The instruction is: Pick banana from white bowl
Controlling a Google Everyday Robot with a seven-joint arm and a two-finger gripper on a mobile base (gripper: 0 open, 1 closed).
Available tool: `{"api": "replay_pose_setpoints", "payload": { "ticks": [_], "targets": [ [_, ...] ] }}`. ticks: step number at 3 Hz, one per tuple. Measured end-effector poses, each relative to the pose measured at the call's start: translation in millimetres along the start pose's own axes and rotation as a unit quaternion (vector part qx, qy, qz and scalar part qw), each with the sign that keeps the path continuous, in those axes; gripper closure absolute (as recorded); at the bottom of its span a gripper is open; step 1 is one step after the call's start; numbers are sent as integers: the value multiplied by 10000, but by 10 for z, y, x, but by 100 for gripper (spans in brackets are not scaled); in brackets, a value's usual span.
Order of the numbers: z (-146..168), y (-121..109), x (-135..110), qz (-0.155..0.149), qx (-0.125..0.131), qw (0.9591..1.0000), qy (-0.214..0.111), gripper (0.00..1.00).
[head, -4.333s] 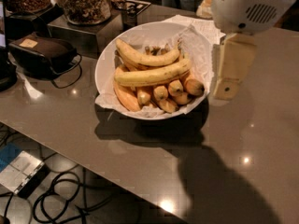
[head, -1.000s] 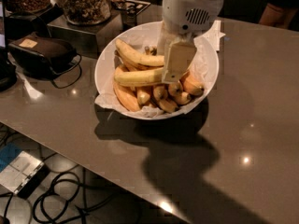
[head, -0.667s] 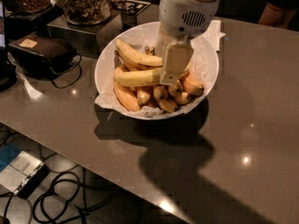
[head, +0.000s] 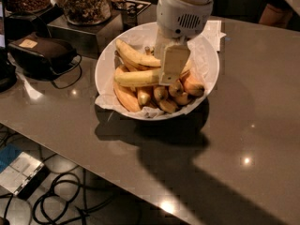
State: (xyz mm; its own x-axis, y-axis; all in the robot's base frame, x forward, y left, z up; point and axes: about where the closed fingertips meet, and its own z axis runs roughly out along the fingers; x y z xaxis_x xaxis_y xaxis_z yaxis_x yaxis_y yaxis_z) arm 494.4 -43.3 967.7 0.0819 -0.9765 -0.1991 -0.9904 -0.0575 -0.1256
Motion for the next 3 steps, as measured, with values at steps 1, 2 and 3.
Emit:
{"api": "replay_pose_setpoints", "payload": {
  "ticks": [1, 2, 3],
  "targets": [
    [76, -50, 4, 24, -74, 10000, 28, 45],
    [146, -78, 18, 58, -135, 9999, 73, 47],
    [187, -90, 31, 79, -168, 9998, 112, 49]
  ]
}}
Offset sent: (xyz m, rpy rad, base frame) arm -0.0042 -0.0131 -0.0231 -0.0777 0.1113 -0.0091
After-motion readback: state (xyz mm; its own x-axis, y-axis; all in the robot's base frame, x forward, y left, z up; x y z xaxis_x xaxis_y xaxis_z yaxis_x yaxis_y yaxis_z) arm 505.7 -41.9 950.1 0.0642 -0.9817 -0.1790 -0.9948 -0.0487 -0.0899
